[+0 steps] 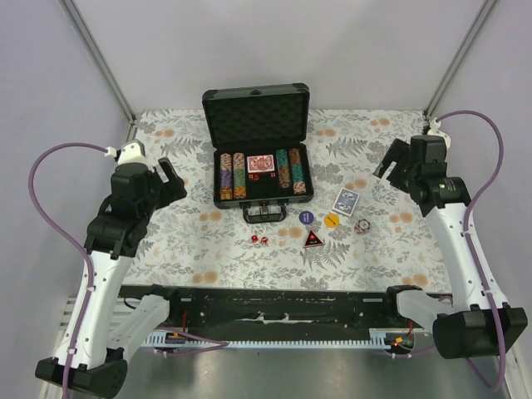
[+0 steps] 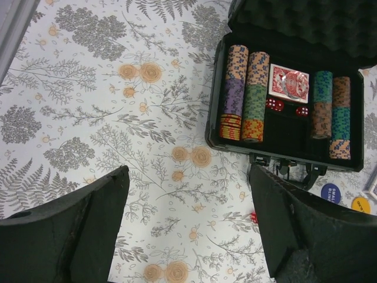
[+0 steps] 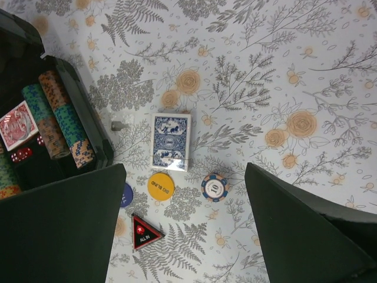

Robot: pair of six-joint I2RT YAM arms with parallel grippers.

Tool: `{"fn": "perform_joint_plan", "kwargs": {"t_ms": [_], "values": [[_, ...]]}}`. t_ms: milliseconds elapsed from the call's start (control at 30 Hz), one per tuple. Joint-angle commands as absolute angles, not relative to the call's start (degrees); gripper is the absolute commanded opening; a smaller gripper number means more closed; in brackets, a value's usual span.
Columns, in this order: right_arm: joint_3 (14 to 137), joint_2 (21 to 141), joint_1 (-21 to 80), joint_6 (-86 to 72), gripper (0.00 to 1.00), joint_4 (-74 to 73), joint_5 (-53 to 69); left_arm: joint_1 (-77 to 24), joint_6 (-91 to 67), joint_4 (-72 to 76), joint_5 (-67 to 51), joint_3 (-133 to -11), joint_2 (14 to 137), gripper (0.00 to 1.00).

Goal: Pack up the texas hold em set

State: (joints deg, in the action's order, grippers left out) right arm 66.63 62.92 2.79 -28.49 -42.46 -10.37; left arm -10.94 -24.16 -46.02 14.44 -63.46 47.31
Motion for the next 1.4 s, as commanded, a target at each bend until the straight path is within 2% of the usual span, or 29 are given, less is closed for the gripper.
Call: {"fn": "perform_joint_plan", "kwargs": {"t_ms": [0,267,400,500,700,1000,1233,1367], "values": [[65.83,63.81,2.64,-28.65,0.90,-41.22,-6.16,-10.63,-24.00,-42.28,11.26,-62.32,45.44,0.89],[63.90,62.32,5.26,-31.37,0.86,-40.70,1.39,-10.55,-24.69,-42.71,4.41,-60.21,44.12,0.89],[61.18,60.39,11.93,-32.43,0.84,-39.20,1.50,-10.63,-27.06,-42.89,2.82,-58.45,42.11,0.89],[58.46,59.59,18.17,-33.22,0.74,-36.05,1.84,-10.63,-28.21,-43.07,0.89,-57.48,40.52,0.89],[56.34,62.04,31.18,-34.72,0.66,-32.44,-2.35,-10.63,-29.53,-44.03,0.26,-55.46,38.41,0.88],[63.62,79.96,53.77,-39.70,0.74,-31.55,-19.32,-10.63,-29.27,-44.30,0.35,-53.96,38.50,0.88],[70.57,95.07,62.22,-49.30,0.75,-30.50,-26.45,-10.63,-28.57,-45.61,1.05,-53.53,38.15,0.87],[73.91,100.97,63.46,-54.83,0.68,-30.76,-26.46,-10.63,-28.83,-47.19,1.67,-52.91,37.44,0.86]]}}
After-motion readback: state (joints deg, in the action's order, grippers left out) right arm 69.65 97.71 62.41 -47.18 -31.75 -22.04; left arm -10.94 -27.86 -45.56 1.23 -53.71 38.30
